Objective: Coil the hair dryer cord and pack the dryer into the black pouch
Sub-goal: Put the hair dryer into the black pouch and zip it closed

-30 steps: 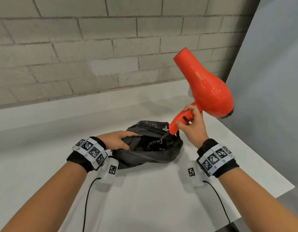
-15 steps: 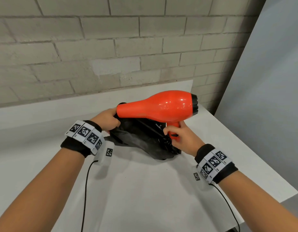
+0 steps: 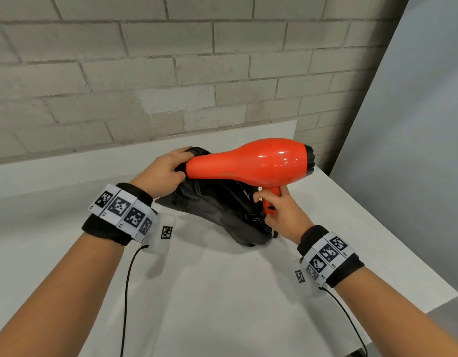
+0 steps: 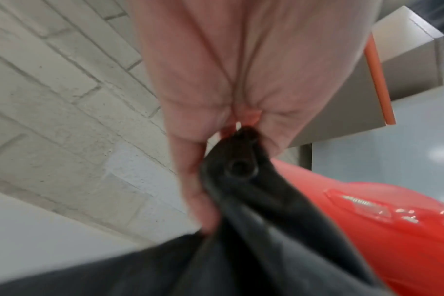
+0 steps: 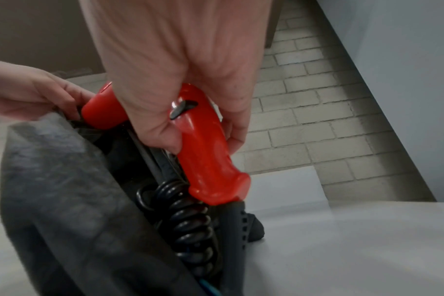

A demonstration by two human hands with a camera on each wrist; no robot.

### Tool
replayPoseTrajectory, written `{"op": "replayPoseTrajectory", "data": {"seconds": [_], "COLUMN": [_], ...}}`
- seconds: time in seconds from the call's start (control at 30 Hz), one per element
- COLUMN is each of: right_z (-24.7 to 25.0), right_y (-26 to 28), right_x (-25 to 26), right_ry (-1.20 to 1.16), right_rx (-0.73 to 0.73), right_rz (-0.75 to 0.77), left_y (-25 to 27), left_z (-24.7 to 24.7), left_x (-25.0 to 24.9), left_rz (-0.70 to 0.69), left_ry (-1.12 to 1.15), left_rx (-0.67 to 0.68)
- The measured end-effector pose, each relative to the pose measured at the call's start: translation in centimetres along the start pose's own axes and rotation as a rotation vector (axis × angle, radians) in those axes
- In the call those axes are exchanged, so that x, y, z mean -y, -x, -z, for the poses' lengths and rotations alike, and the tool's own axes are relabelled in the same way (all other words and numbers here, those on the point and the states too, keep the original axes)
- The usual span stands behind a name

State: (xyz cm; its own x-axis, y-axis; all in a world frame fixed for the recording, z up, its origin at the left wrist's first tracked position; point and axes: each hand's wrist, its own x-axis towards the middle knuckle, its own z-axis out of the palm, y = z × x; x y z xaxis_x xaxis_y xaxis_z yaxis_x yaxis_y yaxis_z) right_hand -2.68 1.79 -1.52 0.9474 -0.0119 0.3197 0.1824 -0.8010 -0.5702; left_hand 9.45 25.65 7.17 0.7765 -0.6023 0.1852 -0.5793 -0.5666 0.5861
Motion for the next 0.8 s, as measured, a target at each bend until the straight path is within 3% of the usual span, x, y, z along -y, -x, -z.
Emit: {"op": "replayPoseTrajectory", "data": {"seconds": [0.1, 0.17, 0.23, 0.27, 0.37, 0.47, 0.8], "right_z": [0.1, -0.1, -0.4, -0.6, -0.8, -0.2, 0.6], "right_y": [0.3, 0.4, 0.5, 0.4, 0.2, -0.2, -0.3], "right_x": [-0.1, -0.1, 0.0, 0.1, 0.3, 1.5, 4.4], "right_ry": [0.018, 0.045, 0.079, 0.107, 0.2, 0.276, 0.529], "right_rx": [0.006, 0.018, 0.024, 0.035, 0.102, 0.159, 0.329], "right_rz": [-0.014, -0.019, -0.001, 0.025, 0.085, 0.085, 0.022], "left_y": [0.2, 0.4, 0.5, 0.5, 0.5, 0.7, 1.6], "left_z": [-0.1, -0.4, -0.7, -0.9, -1.7, -1.8, -2.1], "left_x": [0.1, -0.5, -1.7, -2.3, -3.8, -5.2, -8.2], "left_rz": [0.074, 0.142, 0.108, 0.068, -0.011, -0.036, -0.194], "left_ry": [-0.202, -0.451, -0.674, -0.68, -0.353, -0.091, -0.045], "left_rx": [0.079, -0.003, -0.127, -0.191, -0.292, -0.307, -0.281]}}
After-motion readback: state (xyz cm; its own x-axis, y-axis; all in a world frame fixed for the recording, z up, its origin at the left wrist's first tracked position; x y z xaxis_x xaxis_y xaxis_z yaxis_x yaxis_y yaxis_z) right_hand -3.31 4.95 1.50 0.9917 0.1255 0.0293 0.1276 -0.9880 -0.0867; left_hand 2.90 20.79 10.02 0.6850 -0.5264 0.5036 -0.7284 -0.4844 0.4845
